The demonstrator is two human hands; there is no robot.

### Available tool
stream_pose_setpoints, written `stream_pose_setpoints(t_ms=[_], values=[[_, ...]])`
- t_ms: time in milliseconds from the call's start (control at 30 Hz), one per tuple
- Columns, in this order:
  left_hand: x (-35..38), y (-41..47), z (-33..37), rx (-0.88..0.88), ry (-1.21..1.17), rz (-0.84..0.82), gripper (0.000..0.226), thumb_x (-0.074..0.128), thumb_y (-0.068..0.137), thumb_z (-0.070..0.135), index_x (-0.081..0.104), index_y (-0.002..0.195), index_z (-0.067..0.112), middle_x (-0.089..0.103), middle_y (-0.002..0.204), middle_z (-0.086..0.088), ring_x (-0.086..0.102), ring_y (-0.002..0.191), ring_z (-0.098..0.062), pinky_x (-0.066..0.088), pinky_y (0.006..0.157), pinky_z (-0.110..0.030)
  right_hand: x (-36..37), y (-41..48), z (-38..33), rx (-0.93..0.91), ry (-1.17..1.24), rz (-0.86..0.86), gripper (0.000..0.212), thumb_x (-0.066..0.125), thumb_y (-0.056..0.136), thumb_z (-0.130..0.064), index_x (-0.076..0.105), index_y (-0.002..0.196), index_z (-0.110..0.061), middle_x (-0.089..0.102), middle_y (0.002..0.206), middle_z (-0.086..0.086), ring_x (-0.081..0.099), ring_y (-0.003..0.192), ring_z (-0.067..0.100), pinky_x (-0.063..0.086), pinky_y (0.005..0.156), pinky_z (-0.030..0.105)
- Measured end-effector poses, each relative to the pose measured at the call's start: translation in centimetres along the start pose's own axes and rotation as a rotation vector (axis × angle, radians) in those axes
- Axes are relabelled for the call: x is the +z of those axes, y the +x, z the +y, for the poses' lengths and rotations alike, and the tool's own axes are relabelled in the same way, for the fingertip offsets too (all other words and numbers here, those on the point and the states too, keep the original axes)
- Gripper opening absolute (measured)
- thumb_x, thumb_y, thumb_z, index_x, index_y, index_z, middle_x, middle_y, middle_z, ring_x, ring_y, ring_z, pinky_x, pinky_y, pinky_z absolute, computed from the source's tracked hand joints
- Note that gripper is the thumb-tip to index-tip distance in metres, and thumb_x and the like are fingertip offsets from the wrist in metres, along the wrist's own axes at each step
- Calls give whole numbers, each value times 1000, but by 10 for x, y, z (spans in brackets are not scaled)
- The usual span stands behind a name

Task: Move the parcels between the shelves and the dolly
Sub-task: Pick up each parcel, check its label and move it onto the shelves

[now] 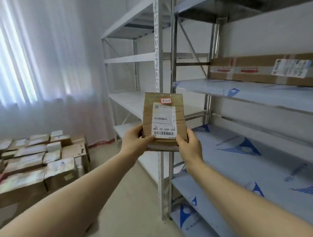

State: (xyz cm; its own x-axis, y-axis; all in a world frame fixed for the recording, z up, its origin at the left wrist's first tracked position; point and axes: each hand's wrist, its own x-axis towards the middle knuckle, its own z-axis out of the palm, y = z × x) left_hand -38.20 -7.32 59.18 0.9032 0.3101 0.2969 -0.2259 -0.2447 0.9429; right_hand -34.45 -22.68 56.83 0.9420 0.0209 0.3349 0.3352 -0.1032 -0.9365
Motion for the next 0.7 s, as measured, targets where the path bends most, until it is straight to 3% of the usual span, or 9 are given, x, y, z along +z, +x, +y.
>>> stream_pose_setpoints(t_ms=[67,200,300,467,633,700], values=[[-17,14,-24,-42,3,26,31,67,82,0,64,102,24,70,104,1,66,97,-16,53,72,-21,26,12,15,28,10,-45,32,47,98,-17,51,129,-22,57,105,-11,51,91,1,41,70,11],[-33,50,-70,-124,13,83,30,67,84,2,64,105,23,69,107,-1,66,96,-16,50,66,-16,70,51,56,129,21,-135,38,51,97,-25,46,134,-28,56,111,-12,53,105,9,46,92,32],[-40,85,-102,-165,55,151,29,66,85,5,66,111,19,69,104,2,65,96,-16,51,63,-15,102,89,92,183,54,-213,34,53,96,-30,48,130,-29,57,115,-10,55,101,8,47,87,29],[-45,153,-145,-232,200,265,34,69,85,19,64,119,16,68,108,3,64,98,-14,52,83,-26,153,155,138,251,112,-313,44,52,97,-31,42,140,-24,55,127,-2,54,111,16,45,87,28],[-56,220,-177,-318,216,330,37,68,87,16,61,123,15,64,105,5,61,96,-14,48,76,-24,204,228,170,297,117,-393,44,54,96,-26,41,137,-22,54,128,-1,54,112,18,46,90,30],[-67,243,-196,-351,243,358,39,69,85,17,62,124,17,65,111,5,61,97,-14,50,80,-27,230,249,187,340,115,-425,46,57,94,-25,42,137,-23,56,127,-1,56,111,18,48,93,34]])
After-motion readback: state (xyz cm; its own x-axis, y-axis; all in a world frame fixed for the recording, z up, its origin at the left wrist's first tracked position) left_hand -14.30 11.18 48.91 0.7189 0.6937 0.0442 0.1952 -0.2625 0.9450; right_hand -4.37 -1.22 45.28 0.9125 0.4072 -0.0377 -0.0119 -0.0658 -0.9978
